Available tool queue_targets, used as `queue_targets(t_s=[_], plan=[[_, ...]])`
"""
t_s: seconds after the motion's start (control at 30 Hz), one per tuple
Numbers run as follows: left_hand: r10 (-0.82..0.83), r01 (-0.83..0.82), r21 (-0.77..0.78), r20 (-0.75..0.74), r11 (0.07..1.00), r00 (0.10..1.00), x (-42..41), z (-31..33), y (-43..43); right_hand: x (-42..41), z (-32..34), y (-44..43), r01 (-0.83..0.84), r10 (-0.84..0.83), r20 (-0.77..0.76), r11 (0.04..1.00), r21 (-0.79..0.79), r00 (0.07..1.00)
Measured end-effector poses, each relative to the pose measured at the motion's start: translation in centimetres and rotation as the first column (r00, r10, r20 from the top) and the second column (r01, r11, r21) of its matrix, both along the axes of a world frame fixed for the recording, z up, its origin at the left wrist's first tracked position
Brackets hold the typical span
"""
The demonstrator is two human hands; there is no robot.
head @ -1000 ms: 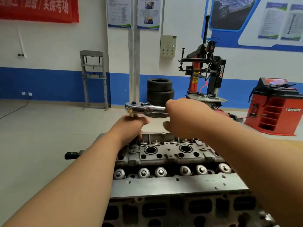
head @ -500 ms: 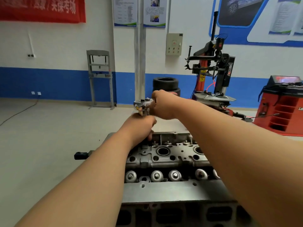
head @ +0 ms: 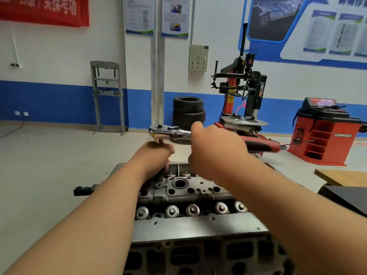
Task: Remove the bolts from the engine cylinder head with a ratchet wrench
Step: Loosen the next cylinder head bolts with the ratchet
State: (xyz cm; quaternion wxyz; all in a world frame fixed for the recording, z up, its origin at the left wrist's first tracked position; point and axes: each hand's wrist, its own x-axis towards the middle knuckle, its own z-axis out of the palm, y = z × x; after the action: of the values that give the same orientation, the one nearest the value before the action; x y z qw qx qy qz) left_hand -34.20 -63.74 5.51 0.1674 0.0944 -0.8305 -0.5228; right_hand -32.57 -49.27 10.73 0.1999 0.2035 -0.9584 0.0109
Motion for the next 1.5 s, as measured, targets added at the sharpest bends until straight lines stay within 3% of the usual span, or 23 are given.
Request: queue_targets(t_s=[0.1,0.2,0.3,0.37,0.53,0.63,0.8,1.0,1.13,1.23,1.33,1.4,1.5], plan=[[-0.072,0.071,0.042,0.017,0.997,0.997,-0.6,-0.3,-0.9,-5.4,0.8,-1.6,-0.047,0.053,0.052,0.993,-0.111,0.997],[-0.129,0.127,0.111,0.014,0.986,0.991,-0.8,-0.4,-1.4,-8.8,1.5,-6.0,-0.155,0.168,0.172,0.984,-0.091,0.971],[-0.108,0.106,0.078,0.023,0.991,0.994,-1.1,-0.6,-1.3,-9.6,1.3,-8.5,-0.352,0.375,0.184,0.925,-0.144,0.909],[-0.062,0.062,0.050,0.004,0.997,0.998,-1.2,-0.6,-1.2,-9.7,0.7,-8.4,-0.379,0.413,0.175,0.904,-0.199,0.894],[0.011,-0.011,-0.006,-0.019,1.000,1.000,-1.1,-0.4,-0.7,-7.2,0.9,-3.8,-0.135,0.157,0.173,0.982,-0.129,0.972],[0.049,-0.049,-0.025,-0.017,0.998,0.999,-0.8,-0.3,-0.3,-2.5,-0.3,-0.1,-0.031,0.031,0.054,1.000,-0.003,0.998],[0.064,-0.066,-0.118,-0.020,0.991,0.998,-0.2,-0.4,0.1,4.1,-2.7,2.7,-0.216,0.222,-0.037,0.968,0.127,0.974],[-0.016,0.016,0.023,-0.011,1.000,1.000,-0.7,-0.6,-0.6,-2.9,0.5,2.2,-0.220,0.223,0.111,0.975,-0.040,0.968],[-0.082,0.083,0.109,-0.012,0.991,0.997,-1.0,-0.7,-1.4,-9.2,0.8,-3.7,-0.298,0.310,0.190,0.950,-0.092,0.931],[-0.060,0.060,0.067,0.009,0.996,0.998,-1.2,-0.7,-1.5,-10.5,1.2,-8.7,-0.437,0.448,0.233,0.894,-0.099,0.863],[-0.045,0.045,0.009,0.002,0.999,0.999,-1.2,-0.7,-1.5,-10.3,0.7,-9.4,-0.480,0.532,0.264,0.844,-0.239,0.804],[-0.045,0.045,-0.011,-0.008,0.999,0.999,-1.1,-0.6,-1.3,-9.9,0.3,-8.1,-0.449,0.512,0.237,0.851,-0.273,0.826],[-0.025,0.025,-0.009,-0.034,1.000,0.999,-1.0,-0.6,-1.0,-8.3,0.3,-4.8,-0.238,0.249,0.171,0.968,-0.082,0.953]])
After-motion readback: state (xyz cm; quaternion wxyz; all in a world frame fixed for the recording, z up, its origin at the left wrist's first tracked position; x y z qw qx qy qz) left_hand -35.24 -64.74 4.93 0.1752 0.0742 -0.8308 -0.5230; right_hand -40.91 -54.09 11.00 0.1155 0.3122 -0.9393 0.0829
